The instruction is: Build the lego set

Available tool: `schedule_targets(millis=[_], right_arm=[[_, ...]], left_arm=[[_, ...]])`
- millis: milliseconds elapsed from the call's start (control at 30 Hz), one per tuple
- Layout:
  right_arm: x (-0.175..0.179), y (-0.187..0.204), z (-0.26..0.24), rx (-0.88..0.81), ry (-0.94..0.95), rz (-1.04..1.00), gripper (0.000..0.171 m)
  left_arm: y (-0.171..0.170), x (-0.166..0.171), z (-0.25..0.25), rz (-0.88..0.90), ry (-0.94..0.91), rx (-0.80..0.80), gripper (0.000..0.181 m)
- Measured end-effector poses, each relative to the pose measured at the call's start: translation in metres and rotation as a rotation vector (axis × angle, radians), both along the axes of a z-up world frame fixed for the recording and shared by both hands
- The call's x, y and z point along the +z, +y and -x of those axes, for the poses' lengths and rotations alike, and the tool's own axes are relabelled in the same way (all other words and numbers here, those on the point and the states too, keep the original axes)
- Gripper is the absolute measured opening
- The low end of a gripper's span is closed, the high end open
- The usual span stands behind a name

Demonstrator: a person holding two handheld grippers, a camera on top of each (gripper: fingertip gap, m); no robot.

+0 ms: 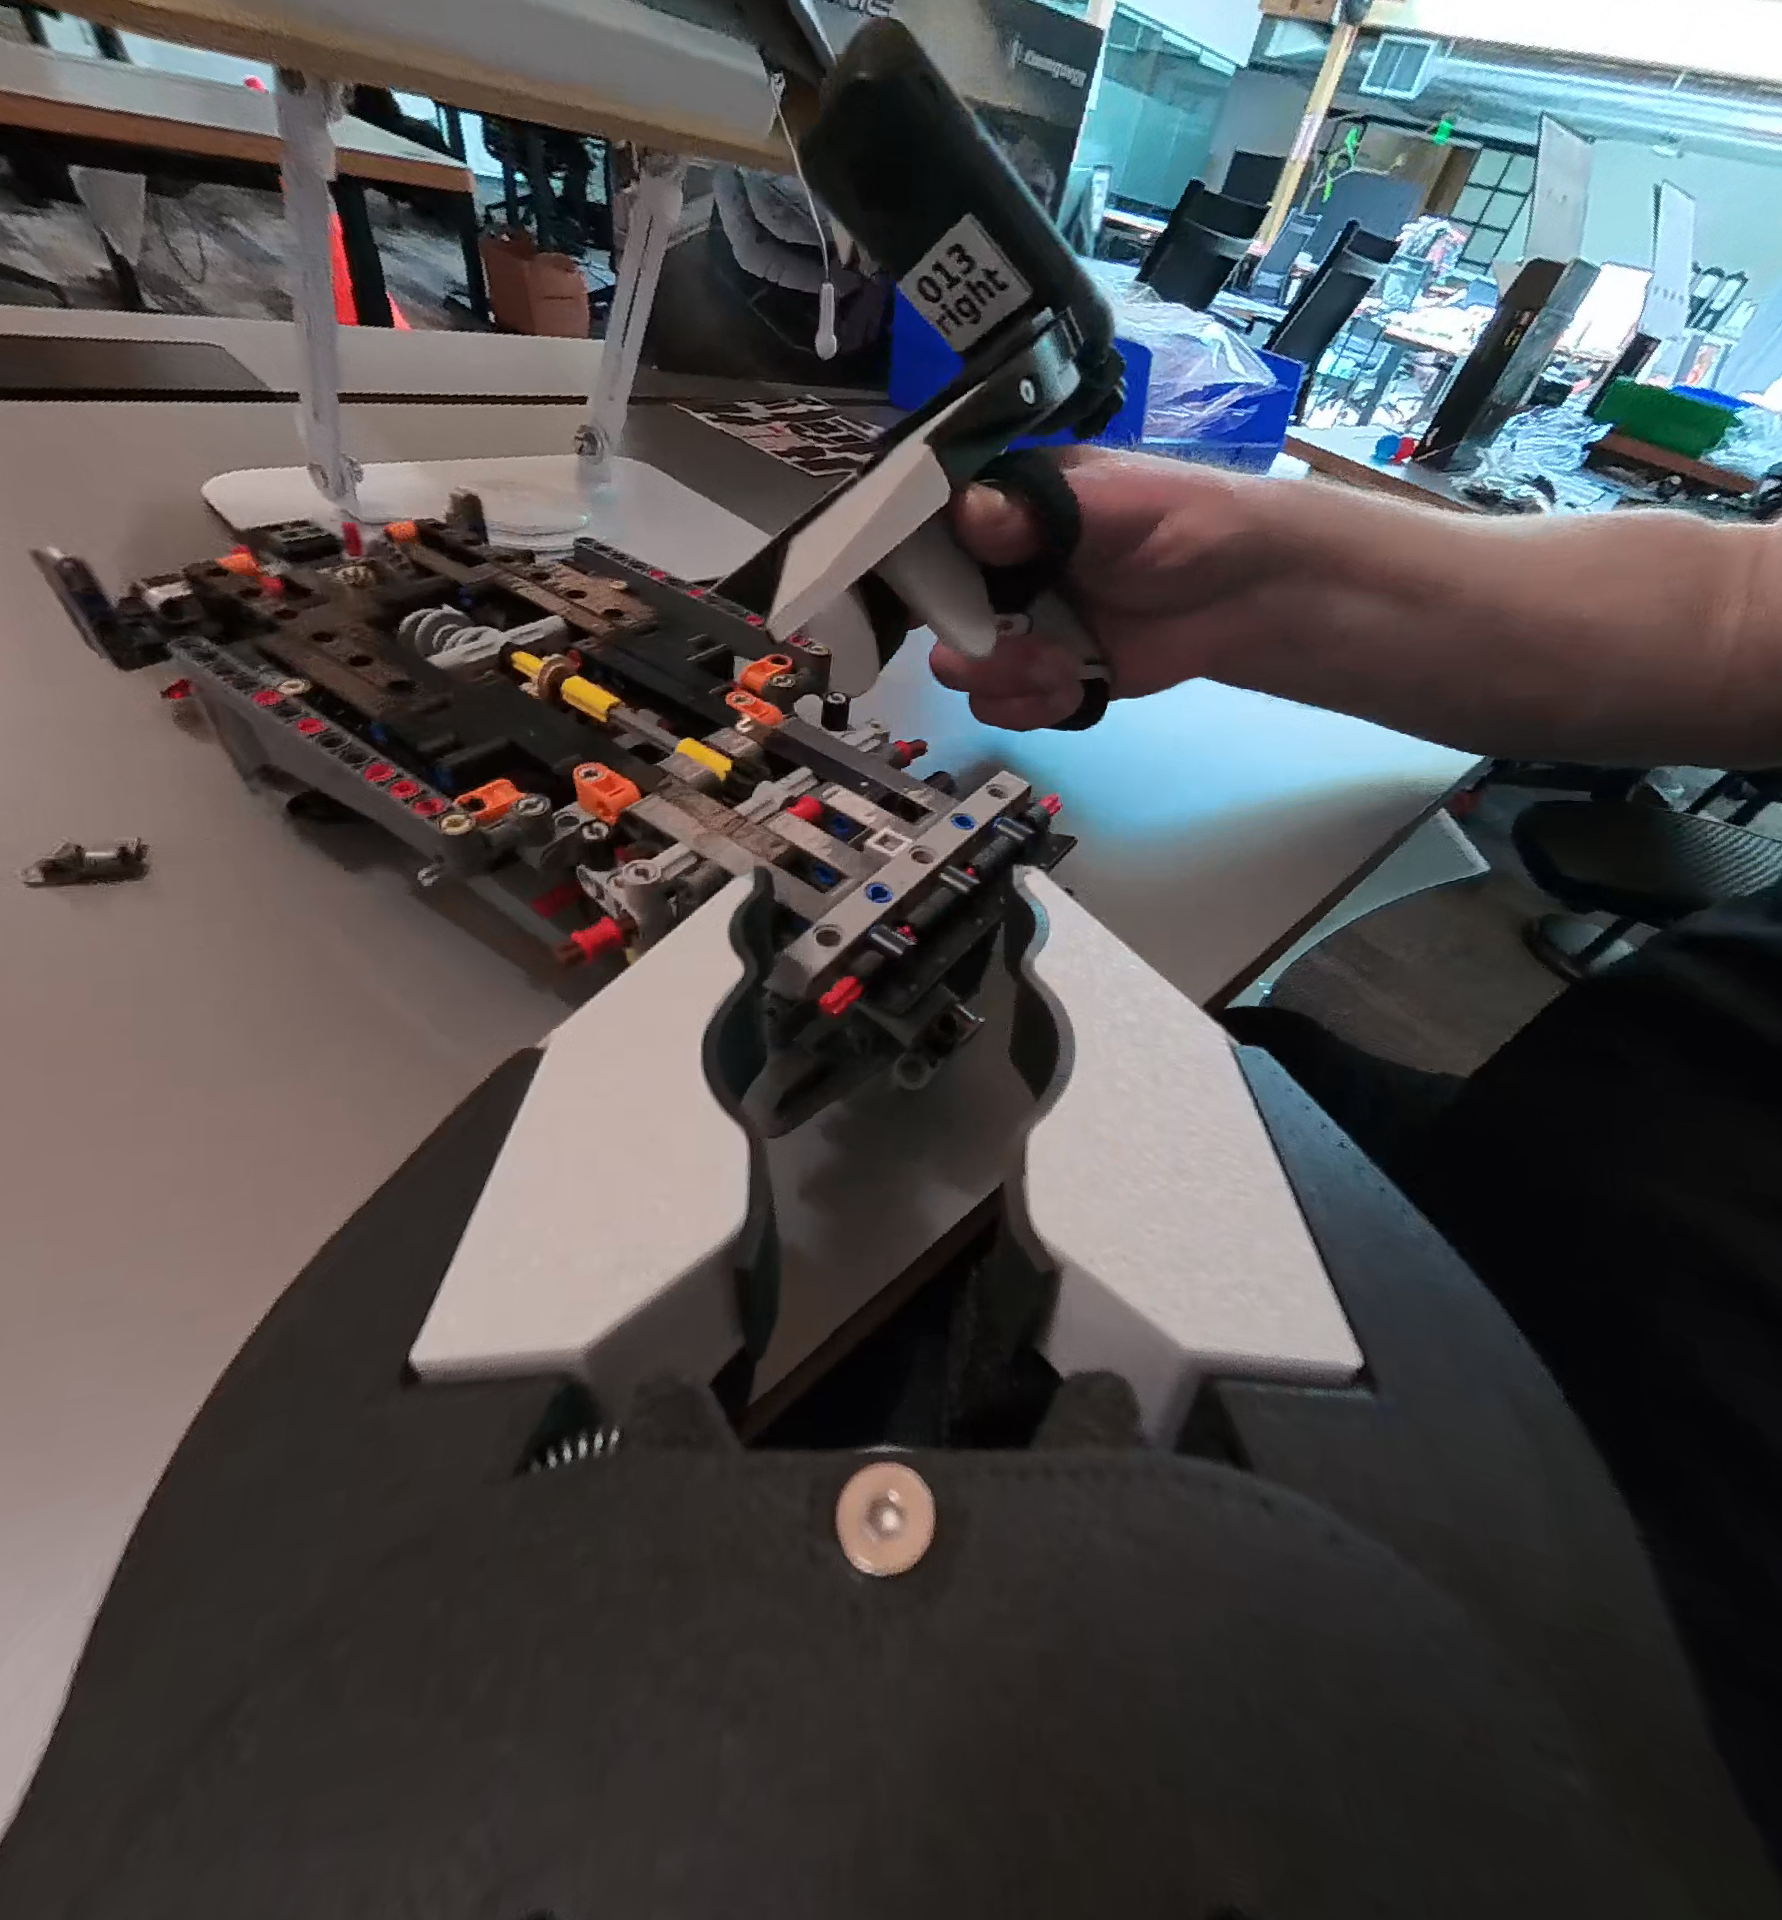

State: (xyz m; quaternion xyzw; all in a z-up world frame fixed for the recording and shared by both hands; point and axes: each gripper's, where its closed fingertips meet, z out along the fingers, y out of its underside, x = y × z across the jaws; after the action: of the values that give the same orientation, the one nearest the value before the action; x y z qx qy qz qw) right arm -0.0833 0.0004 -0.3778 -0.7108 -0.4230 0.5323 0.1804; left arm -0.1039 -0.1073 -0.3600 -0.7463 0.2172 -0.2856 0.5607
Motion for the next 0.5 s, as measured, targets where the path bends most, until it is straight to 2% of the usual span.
schedule_targets(millis=[233,300,400,500], right_arm=[[-0.001,0.005,0.010,0.097,-0.030,0.029,0.072],[0.001,0.010,0.009,0.091,-0.022,0.032,0.074],[0.006,0.016,0.002,0.068,-0.009,0.009,0.074],[0.011,0.024,-0.003,0.039,-0.010,-0.021,0.071]], left_arm=[[0.006,-0.002,-0.022,0.006,0.016,-0.021,0.042],[0.010,0.000,-0.014,-0.013,0.045,0.039,0.044],[0.005,0.020,0.004,-0.052,-0.031,0.057,0.049],[0.013,0.034,0.033,-0.094,-0.022,0.118,0.045]])
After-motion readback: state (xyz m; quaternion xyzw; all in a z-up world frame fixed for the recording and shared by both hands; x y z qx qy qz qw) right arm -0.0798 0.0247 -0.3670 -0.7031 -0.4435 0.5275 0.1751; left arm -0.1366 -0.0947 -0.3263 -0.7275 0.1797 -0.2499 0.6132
